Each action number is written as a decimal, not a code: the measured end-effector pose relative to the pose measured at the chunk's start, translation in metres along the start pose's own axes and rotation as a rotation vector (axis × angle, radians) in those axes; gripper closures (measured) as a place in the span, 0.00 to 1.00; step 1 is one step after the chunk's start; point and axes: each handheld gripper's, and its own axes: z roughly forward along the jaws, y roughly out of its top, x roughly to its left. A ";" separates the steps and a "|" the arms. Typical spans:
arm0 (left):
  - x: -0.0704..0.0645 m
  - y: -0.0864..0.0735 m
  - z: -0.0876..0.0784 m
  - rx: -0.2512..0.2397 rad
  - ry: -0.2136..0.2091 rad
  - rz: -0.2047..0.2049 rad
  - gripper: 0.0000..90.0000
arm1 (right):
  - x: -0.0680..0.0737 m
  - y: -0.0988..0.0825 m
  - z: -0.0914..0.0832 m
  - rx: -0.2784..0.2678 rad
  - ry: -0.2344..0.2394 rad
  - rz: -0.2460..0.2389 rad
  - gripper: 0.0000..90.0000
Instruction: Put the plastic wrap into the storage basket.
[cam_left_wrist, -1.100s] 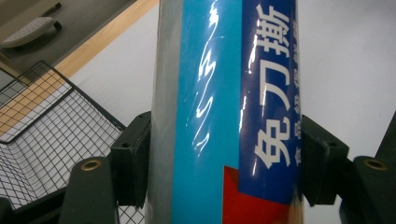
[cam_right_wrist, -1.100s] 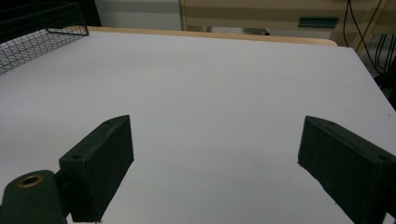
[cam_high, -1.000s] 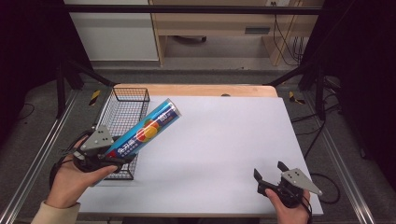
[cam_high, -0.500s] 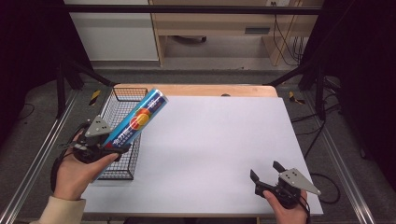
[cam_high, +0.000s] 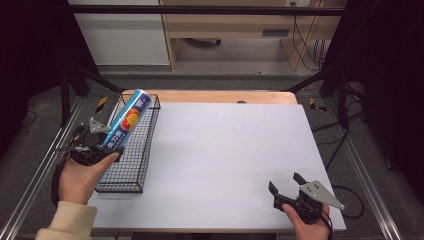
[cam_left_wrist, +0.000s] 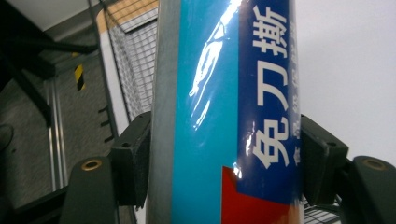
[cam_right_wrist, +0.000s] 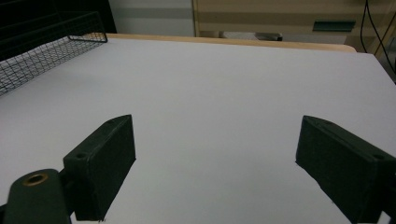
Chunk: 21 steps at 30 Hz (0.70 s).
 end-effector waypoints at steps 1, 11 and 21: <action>0.001 0.000 0.002 0.009 0.007 -0.005 0.36 | 0.000 0.000 0.000 0.000 0.001 0.003 0.13; 0.001 0.008 0.016 0.130 0.075 -0.007 0.36 | -0.001 0.000 0.000 -0.002 0.002 0.008 0.13; -0.005 0.003 0.021 0.201 0.079 -0.007 0.36 | 0.002 0.002 0.001 -0.003 0.018 0.005 0.14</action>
